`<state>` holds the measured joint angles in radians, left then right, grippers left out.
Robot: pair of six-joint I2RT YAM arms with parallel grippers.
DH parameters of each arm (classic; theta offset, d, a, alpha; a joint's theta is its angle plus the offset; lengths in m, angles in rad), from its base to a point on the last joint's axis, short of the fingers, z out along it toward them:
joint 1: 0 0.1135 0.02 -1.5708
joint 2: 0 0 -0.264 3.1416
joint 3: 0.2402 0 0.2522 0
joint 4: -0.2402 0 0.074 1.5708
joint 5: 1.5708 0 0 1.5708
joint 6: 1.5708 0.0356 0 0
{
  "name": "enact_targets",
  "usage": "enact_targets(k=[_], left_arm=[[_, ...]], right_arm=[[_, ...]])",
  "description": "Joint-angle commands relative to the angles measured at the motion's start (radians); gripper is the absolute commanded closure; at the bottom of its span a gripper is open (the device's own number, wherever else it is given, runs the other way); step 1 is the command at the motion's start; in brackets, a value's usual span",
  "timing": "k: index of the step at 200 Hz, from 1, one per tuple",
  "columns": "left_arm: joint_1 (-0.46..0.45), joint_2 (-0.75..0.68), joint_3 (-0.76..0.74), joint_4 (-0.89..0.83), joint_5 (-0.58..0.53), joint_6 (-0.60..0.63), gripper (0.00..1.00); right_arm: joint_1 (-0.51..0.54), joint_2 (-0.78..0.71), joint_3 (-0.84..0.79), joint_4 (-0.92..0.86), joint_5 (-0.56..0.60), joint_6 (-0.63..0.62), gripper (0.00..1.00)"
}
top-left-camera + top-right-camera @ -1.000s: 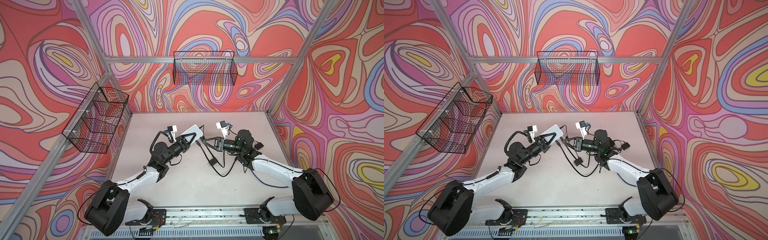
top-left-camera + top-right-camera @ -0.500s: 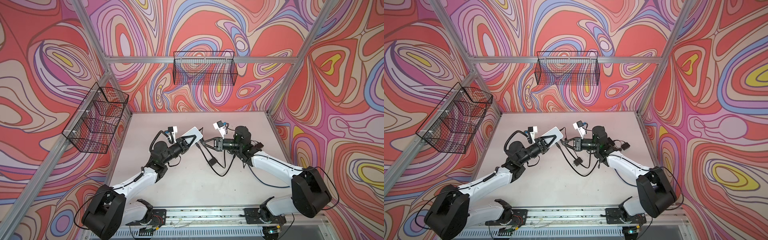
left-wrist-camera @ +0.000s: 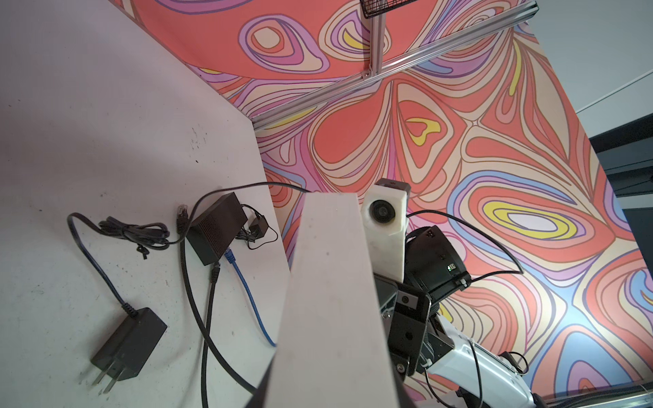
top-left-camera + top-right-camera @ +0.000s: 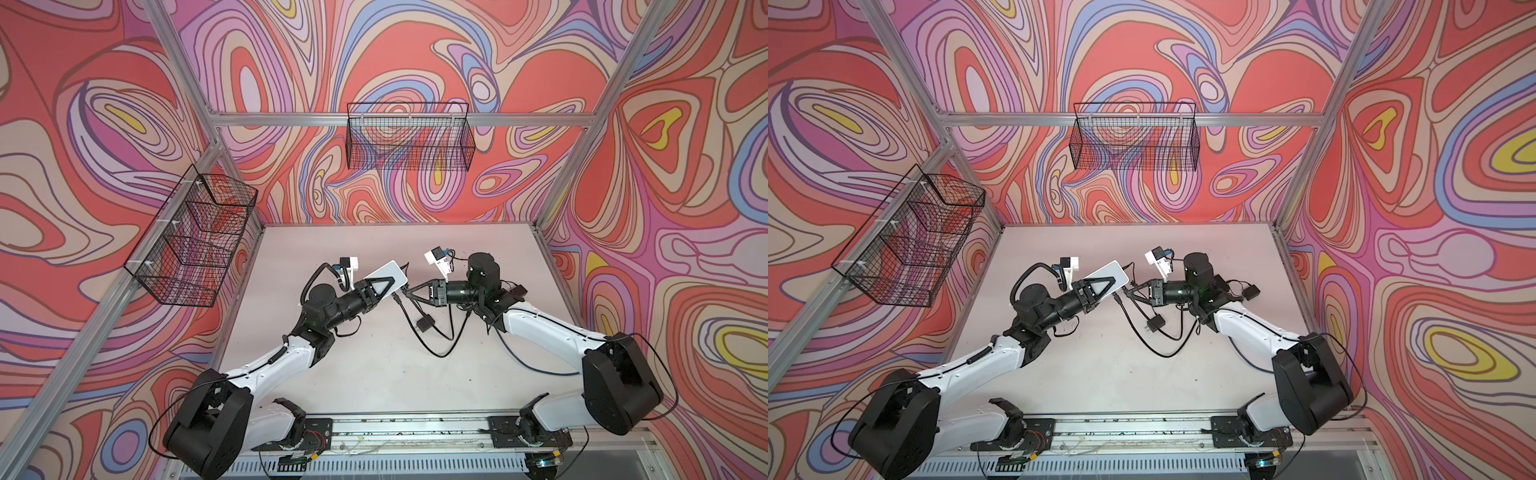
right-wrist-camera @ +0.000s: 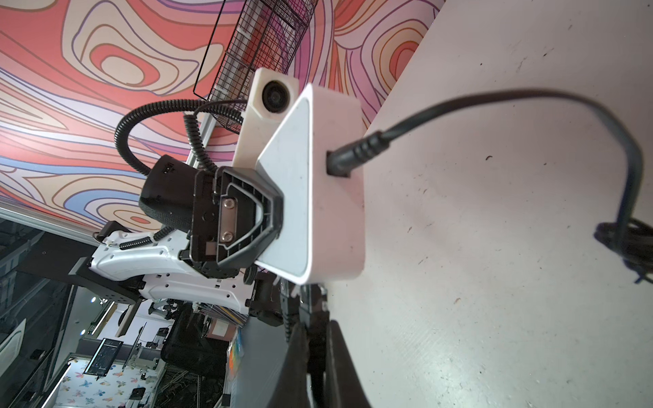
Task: Insert the plug into the switch port
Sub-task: 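Push the plug into the router port with the right gripper while the left holds it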
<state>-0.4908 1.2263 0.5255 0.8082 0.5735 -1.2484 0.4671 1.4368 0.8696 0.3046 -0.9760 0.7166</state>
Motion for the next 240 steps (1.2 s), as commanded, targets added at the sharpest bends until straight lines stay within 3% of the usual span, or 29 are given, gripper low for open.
enact_targets(k=[1,97,146,185,240], left_arm=[[-0.101,0.029,-0.071,-0.175,0.454,0.025,1.00],[-0.101,0.037,-0.105,-0.139,0.490,0.012,1.00],[-0.103,0.025,-0.107,-0.177,0.515,0.034,1.00],[-0.102,0.035,-0.109,-0.209,0.546,0.058,1.00],[-0.109,0.051,-0.113,-0.265,0.569,0.097,1.00]], right_arm=[[-0.016,-0.021,0.084,0.280,0.186,-0.020,1.00],[-0.032,-0.006,0.031,0.547,0.252,0.073,1.00],[-0.033,0.070,0.160,0.417,0.134,-0.012,1.00],[-0.033,0.088,0.222,0.303,0.108,-0.102,1.00],[-0.032,0.120,0.268,0.436,0.119,-0.038,1.00]])
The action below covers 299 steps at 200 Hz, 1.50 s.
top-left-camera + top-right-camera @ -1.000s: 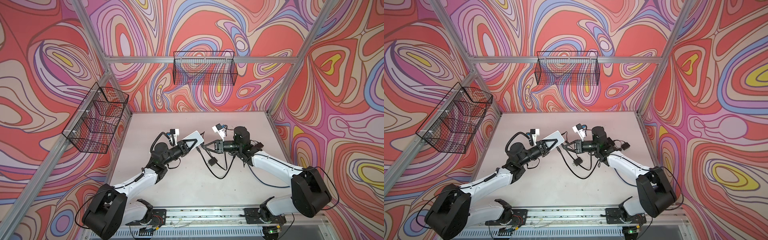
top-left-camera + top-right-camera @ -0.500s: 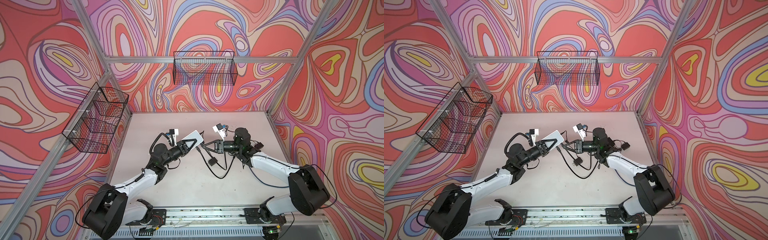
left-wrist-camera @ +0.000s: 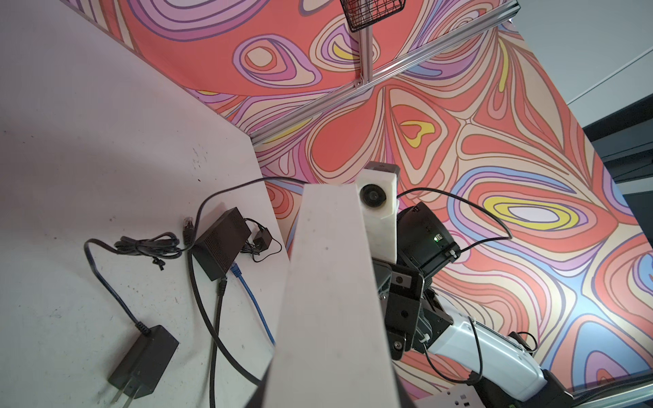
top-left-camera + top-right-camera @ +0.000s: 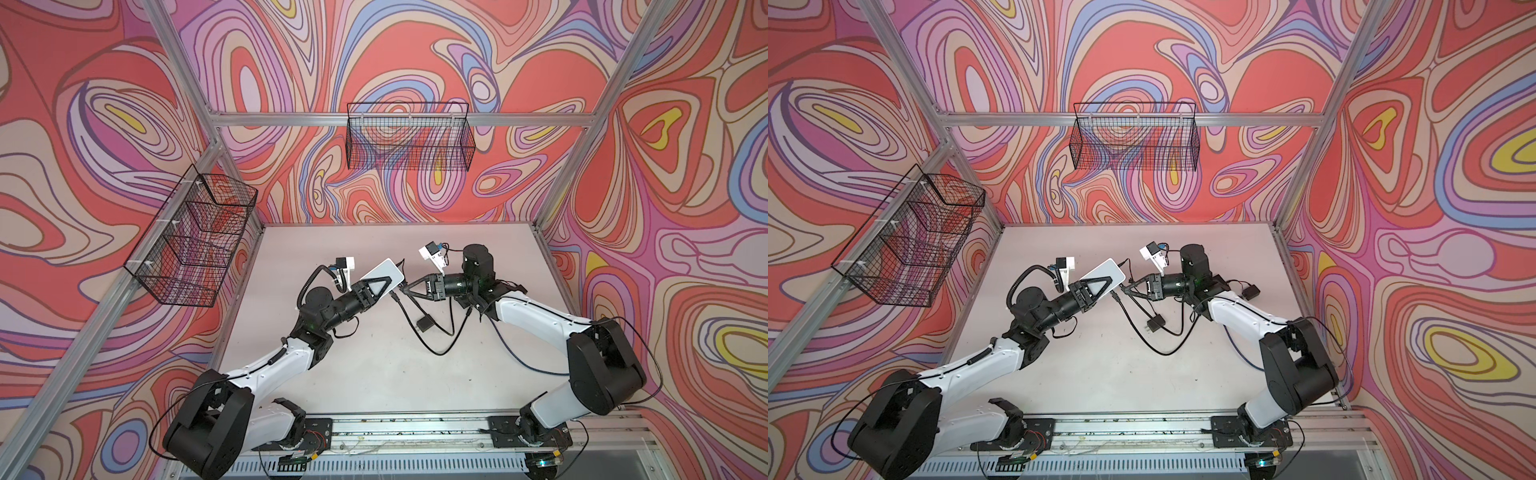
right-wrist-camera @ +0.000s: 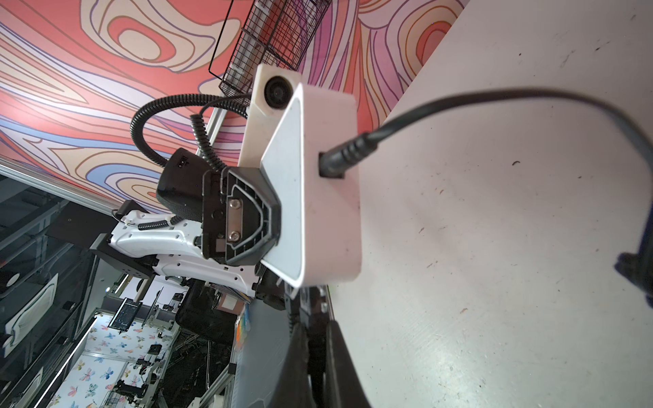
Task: Insert the plug into the switch port
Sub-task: 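Push the plug into the router port with the right gripper while the left holds it, then open the right gripper and pull back while the left lowers the router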
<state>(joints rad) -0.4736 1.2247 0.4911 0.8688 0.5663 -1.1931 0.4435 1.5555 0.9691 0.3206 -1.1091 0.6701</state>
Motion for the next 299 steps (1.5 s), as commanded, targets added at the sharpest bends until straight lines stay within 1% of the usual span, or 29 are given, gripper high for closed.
enact_targets(k=[1,22,30,48,68,93,116,138,156,175,201,210,235,249,275,299], left_arm=[[-0.126,0.054,-0.078,-0.326,0.577,0.042,1.00],[-0.127,0.059,-0.080,-0.320,0.576,0.038,1.00],[-0.128,0.061,-0.081,-0.314,0.574,0.032,1.00],[-0.127,0.059,-0.084,-0.311,0.577,0.027,1.00],[-0.116,0.056,-0.094,-0.289,0.545,-0.007,1.00],[-0.096,0.093,-0.112,-0.160,0.522,-0.096,1.00],[-0.073,0.140,-0.125,-0.079,0.499,-0.146,1.00],[-0.051,0.182,-0.138,0.054,0.489,-0.215,1.00],[-0.049,0.200,-0.130,0.102,0.485,-0.235,1.00],[-0.049,0.196,-0.117,0.074,0.484,-0.219,1.00],[-0.046,0.159,-0.100,-0.044,0.479,-0.154,1.00],[-0.046,0.144,-0.090,-0.107,0.478,-0.121,1.00],[-0.047,0.087,-0.062,-0.309,0.449,-0.011,1.00],[-0.045,0.063,-0.045,-0.405,0.436,0.035,1.00],[-0.021,0.053,-0.048,-0.403,0.432,0.030,1.00],[0.002,0.071,-0.047,-0.389,0.429,0.028,1.00]], right_arm=[[-0.009,0.001,0.170,0.423,0.252,0.011,1.00],[-0.009,0.025,0.172,0.521,0.250,0.072,1.00],[-0.009,0.029,0.170,0.540,0.255,0.077,1.00],[-0.009,0.039,0.174,0.540,0.243,0.080,1.00],[-0.009,0.046,0.170,0.513,0.215,0.070,1.00],[-0.009,0.034,0.114,0.527,0.205,0.072,1.00],[-0.009,0.037,0.070,0.575,0.199,0.111,1.00],[-0.009,0.047,0.028,0.611,0.206,0.136,0.99],[-0.007,0.058,0.007,0.628,0.209,0.150,0.98],[-0.007,0.066,0.000,0.625,0.214,0.154,0.96],[-0.006,0.066,-0.002,0.585,0.233,0.139,0.91],[-0.007,0.067,-0.003,0.575,0.244,0.144,0.89],[-0.006,0.065,0.020,0.464,0.281,0.128,0.88],[-0.007,0.063,0.023,0.438,0.294,0.130,0.88],[-0.005,0.064,0.012,0.440,0.287,0.147,0.86],[-0.006,0.056,0.001,0.393,0.285,0.120,0.83]])
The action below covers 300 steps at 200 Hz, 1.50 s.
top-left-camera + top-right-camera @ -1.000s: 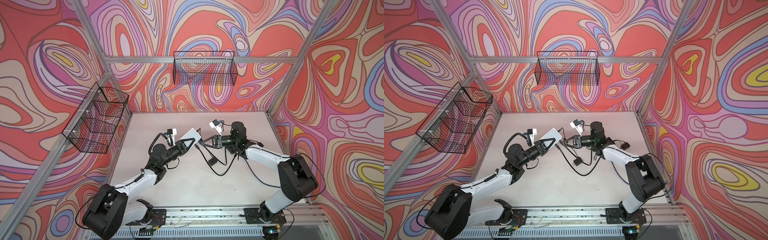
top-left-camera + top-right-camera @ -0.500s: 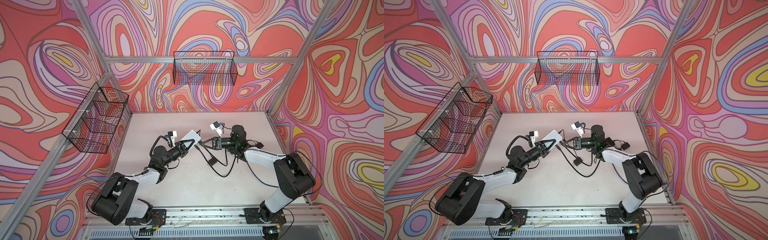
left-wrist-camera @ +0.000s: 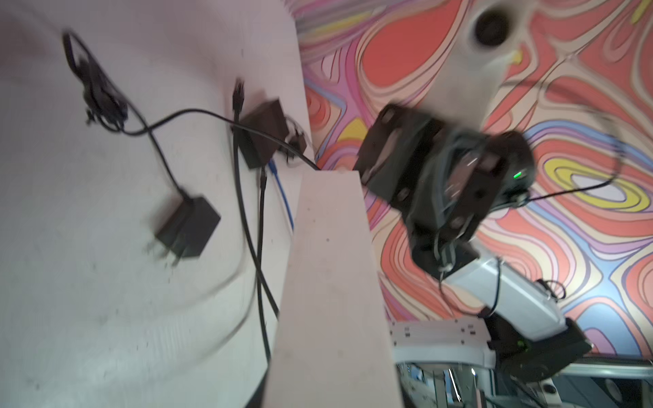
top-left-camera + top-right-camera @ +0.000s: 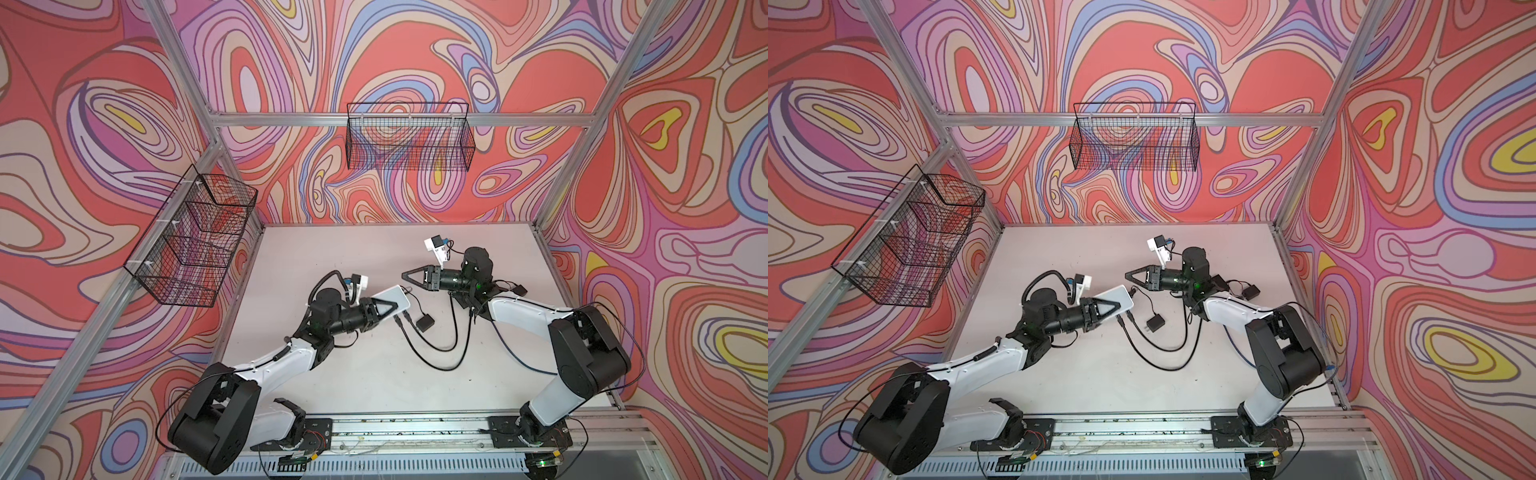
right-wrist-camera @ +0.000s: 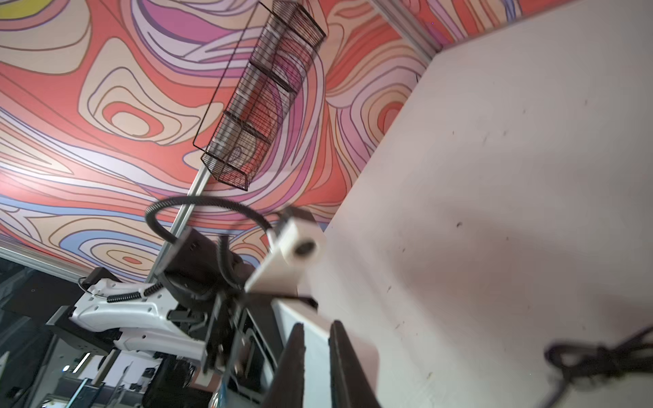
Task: Insert the plug into the switch port
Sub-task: 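Open the right gripper and pull back while the left lowers the router, then set the router on the table with the left gripper and release it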
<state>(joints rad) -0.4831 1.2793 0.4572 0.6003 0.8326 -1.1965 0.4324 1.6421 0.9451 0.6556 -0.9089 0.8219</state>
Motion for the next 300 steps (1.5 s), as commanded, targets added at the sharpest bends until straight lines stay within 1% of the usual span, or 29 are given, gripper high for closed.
enact_targets(k=[1,29,66,102,138,154,186,196,215,238,270,289,292,300], left_arm=[[0.013,0.016,-0.013,-0.119,0.162,0.032,1.00],[0.058,0.028,-0.019,-0.078,0.152,0.013,1.00],[0.117,0.047,-0.020,-0.038,0.131,-0.001,1.00],[0.195,0.067,-0.038,0.044,0.103,-0.027,1.00],[0.249,0.063,-0.025,0.007,0.043,-0.005,1.00],[0.278,0.058,-0.026,-0.011,0.014,0.006,1.00],[0.368,0.058,-0.033,-0.078,-0.037,0.063,1.00],[0.398,0.073,-0.022,-0.101,-0.031,0.089,1.00],[0.431,0.114,0.002,-0.108,-0.016,0.117,1.00],[0.467,0.157,0.018,-0.117,-0.027,0.150,1.00],[0.544,0.227,0.040,-0.094,-0.009,0.172,1.00],[0.577,0.260,0.047,-0.111,-0.013,0.191,1.00],[0.583,0.264,0.083,-0.120,-0.014,0.197,1.00],[0.596,0.277,0.099,-0.136,-0.019,0.211,1.00]], right_arm=[[0.006,-0.030,0.024,0.056,0.083,-0.033,0.83],[0.004,-0.058,0.013,-0.050,0.077,-0.097,0.80],[0.004,-0.096,0.005,-0.199,0.100,-0.192,0.73],[0.003,-0.130,0.002,-0.333,0.124,-0.272,0.73],[0.004,-0.190,-0.033,-0.473,0.161,-0.337,0.73],[0.005,-0.223,-0.052,-0.530,0.176,-0.361,0.70],[0.005,-0.289,-0.091,-0.639,0.265,-0.394,0.67],[0.004,-0.307,-0.101,-0.660,0.295,-0.400,0.66],[0.005,-0.324,-0.122,-0.677,0.314,-0.406,0.65],[0.006,-0.311,-0.132,-0.715,0.338,-0.405,0.65],[0.007,-0.287,-0.146,-0.775,0.418,-0.419,0.65],[0.015,-0.261,-0.143,-0.820,0.470,-0.423,0.65],[0.017,-0.257,-0.142,-0.825,0.477,-0.424,0.65],[0.024,-0.246,-0.142,-0.836,0.492,-0.425,0.64]])
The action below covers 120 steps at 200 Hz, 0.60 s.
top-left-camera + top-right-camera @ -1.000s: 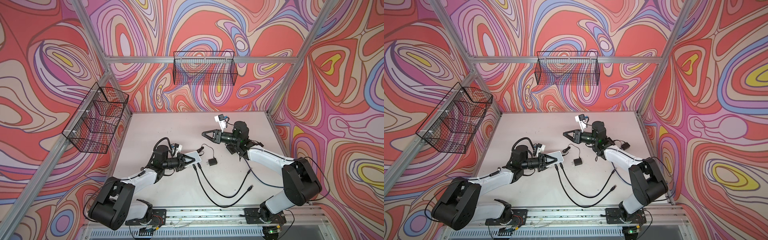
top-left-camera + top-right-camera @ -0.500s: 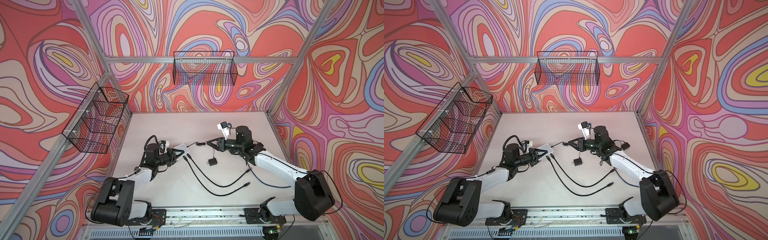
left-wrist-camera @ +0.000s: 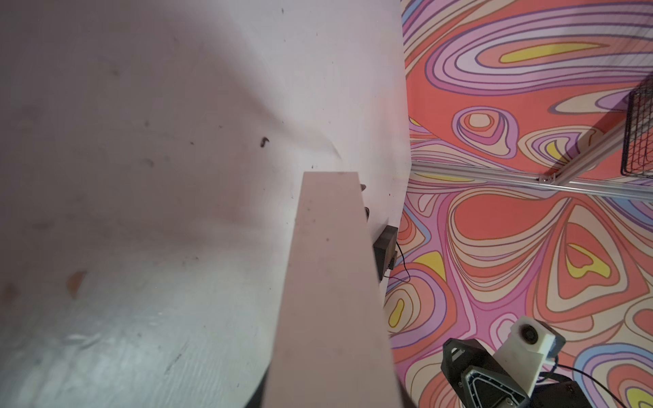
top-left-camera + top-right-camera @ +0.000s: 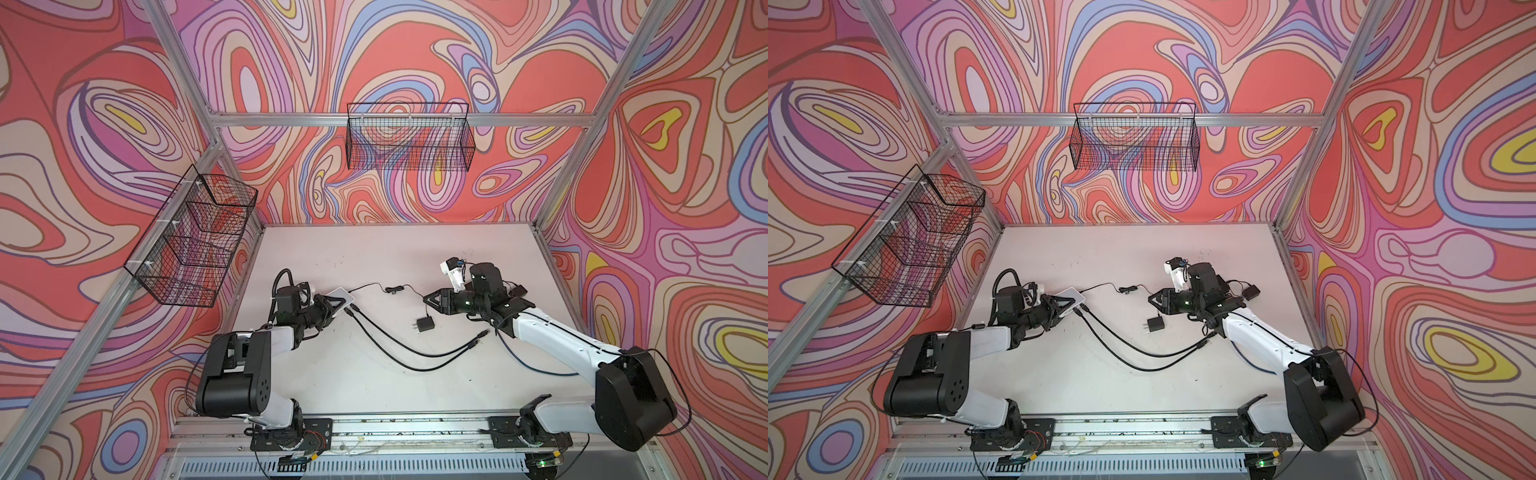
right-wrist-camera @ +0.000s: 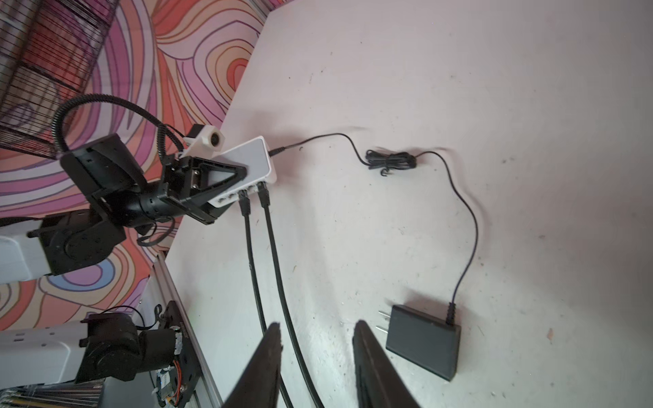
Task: Insert the plug into the switch port
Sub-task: 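Set the router on the table with the left gripper and release it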
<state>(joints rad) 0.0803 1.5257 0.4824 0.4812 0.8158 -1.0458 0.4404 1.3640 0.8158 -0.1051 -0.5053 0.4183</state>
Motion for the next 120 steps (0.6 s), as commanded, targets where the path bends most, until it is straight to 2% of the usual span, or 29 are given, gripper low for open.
enact_targets(k=[1,42,88,120], left_arm=[[0.033,0.033,0.076,-0.017,-0.002,0.060,1.00],[0.089,0.106,0.113,-0.032,0.000,0.096,1.00],[0.123,0.203,0.121,0.017,0.007,0.068,0.92],[0.127,0.250,0.113,0.068,-0.002,0.042,0.86]], right_arm=[[0.017,0.033,-0.012,-0.077,0.091,-0.021,0.64],[0.064,0.058,-0.026,-0.104,0.165,-0.027,0.63],[0.130,0.102,-0.023,-0.143,0.246,-0.038,0.62],[0.141,0.107,-0.035,-0.132,0.248,-0.030,0.62]])
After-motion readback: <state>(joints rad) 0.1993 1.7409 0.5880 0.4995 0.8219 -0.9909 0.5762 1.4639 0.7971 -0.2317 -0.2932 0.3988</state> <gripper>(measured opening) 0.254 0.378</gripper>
